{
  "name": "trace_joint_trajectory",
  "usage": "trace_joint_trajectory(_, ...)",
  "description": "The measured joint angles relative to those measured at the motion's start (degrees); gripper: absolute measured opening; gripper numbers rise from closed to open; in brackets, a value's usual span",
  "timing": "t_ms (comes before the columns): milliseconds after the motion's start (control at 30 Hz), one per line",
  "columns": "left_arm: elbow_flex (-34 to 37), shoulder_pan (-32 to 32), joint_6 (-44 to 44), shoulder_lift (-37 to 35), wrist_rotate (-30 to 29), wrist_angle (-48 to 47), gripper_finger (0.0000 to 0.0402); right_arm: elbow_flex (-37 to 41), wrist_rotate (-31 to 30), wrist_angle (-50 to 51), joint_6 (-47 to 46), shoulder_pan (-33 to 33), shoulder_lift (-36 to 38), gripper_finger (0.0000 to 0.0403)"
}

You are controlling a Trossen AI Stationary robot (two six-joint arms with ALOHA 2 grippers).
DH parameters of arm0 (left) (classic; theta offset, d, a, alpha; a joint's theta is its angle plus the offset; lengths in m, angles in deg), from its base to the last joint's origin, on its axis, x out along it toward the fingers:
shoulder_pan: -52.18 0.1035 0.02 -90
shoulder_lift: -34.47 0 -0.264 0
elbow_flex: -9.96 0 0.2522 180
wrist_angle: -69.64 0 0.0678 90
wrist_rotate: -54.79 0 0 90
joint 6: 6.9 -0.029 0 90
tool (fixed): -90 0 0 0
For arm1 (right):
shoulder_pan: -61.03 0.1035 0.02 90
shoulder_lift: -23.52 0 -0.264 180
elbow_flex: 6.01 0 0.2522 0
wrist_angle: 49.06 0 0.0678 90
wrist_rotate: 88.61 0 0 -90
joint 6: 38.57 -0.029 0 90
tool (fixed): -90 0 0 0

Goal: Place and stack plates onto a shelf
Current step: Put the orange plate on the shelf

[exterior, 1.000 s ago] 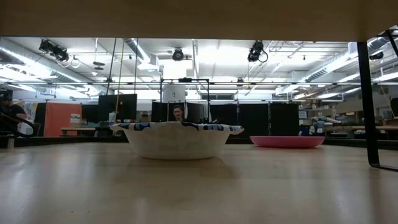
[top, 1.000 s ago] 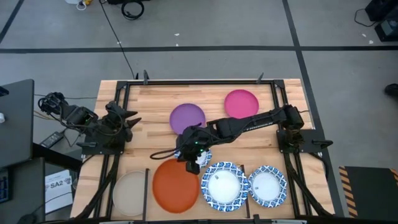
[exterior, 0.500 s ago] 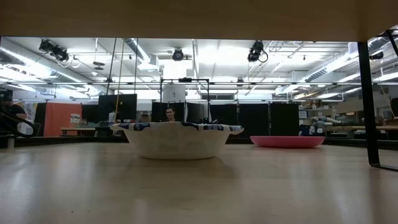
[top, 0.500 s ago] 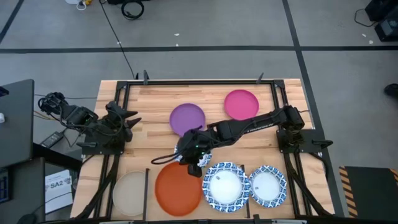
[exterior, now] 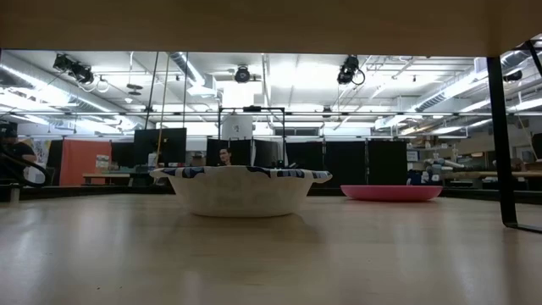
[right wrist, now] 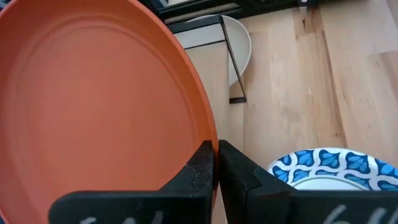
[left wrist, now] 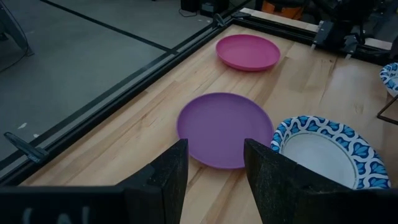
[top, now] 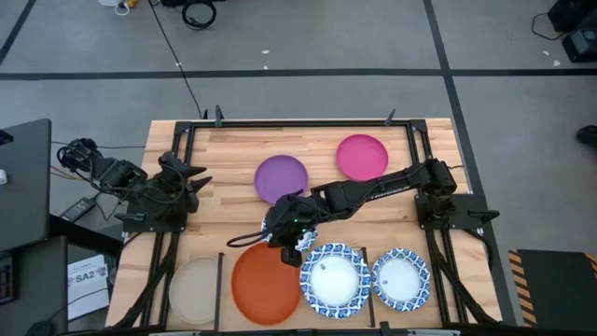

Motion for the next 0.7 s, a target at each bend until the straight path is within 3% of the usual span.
trace_joint_trajectory(700,0.0,0.0,0.0,0.0,0.0,0.0,0.0162,4.6,0.2,-3.4,-1.1,0.4,0.0,0.0026)
